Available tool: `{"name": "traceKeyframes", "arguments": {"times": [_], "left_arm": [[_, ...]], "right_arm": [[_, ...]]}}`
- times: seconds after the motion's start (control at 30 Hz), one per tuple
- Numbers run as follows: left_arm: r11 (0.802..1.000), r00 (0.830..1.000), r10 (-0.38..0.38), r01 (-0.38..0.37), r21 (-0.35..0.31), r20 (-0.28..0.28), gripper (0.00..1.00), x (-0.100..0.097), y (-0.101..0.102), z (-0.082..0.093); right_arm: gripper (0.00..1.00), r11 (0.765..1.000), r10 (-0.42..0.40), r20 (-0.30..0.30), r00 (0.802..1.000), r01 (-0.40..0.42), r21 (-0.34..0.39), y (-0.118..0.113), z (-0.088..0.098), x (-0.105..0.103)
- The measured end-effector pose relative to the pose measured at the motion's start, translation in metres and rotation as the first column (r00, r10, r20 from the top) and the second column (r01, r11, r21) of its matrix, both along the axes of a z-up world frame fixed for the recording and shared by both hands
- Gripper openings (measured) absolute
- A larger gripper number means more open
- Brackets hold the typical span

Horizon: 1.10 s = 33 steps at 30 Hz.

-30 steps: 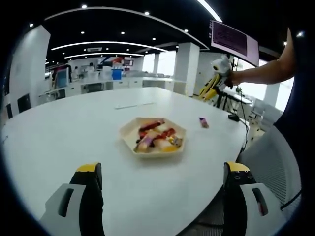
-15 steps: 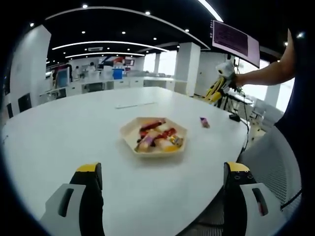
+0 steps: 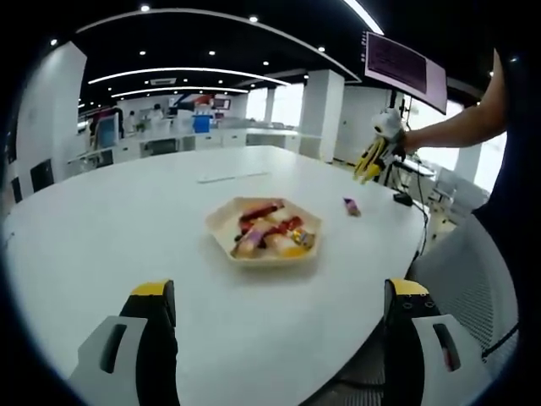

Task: Place the target food into the container with the food tongs after gripping and lifting it, then release it inside without dropping or visibly crushing the food.

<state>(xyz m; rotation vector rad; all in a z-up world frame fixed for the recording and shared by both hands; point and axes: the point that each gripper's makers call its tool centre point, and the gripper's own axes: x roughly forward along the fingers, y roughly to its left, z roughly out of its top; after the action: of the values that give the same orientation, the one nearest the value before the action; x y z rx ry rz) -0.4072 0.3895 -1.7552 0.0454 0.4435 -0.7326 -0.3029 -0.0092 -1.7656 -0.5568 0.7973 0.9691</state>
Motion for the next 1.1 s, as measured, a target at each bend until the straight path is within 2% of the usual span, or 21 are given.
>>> {"name": "traceKeyframes", "arguments": {"times": [0.23,0.57,0.63,0.7,0.73,0.77,1.1], "left_arm": [[1.0,1.0,0.001,-0.001,-0.001,-0.014,0.99,0.0,-0.001,-0.001],[1.0,1.0,0.015,-0.015,-0.009,-0.017,0.99,0.002,0.002,-0.001],[1.0,1.0,0.016,-0.017,-0.009,-0.019,0.99,0.002,0.001,-0.001],[1.0,1.0,0.015,-0.015,-0.009,-0.02,0.99,0.002,0.002,-0.002],[1.0,1.0,0.013,-0.013,-0.006,-0.02,0.99,0.002,0.002,-0.003],[1.0,1.0,0.012,-0.012,-0.005,-0.021,0.99,0.002,0.001,-0.003],[1.0,1.0,0.015,-0.016,-0.007,-0.022,0.99,0.002,0.002,-0.002]], "right_arm": [[0.27,0.999,0.014,-0.024,1.0,-0.015,-0.031,-0.004,-0.023,-0.004],[0.27,0.996,0.047,-0.041,0.998,-0.05,-0.073,-0.003,-0.043,-0.005],[0.27,0.995,0.047,-0.035,0.998,-0.05,-0.082,-0.003,-0.046,-0.004],[0.27,0.991,0.065,0.005,0.998,-0.064,-0.116,-0.002,-0.046,-0.001],[0.27,0.983,0.108,0.032,0.994,-0.101,-0.156,0.0,-0.046,0.0],[0.27,0.982,0.113,0.037,0.993,-0.106,-0.158,0.003,-0.047,-0.001],[0.26,0.978,0.129,0.018,0.992,-0.124,-0.17,0.009,-0.056,0.002]]}}
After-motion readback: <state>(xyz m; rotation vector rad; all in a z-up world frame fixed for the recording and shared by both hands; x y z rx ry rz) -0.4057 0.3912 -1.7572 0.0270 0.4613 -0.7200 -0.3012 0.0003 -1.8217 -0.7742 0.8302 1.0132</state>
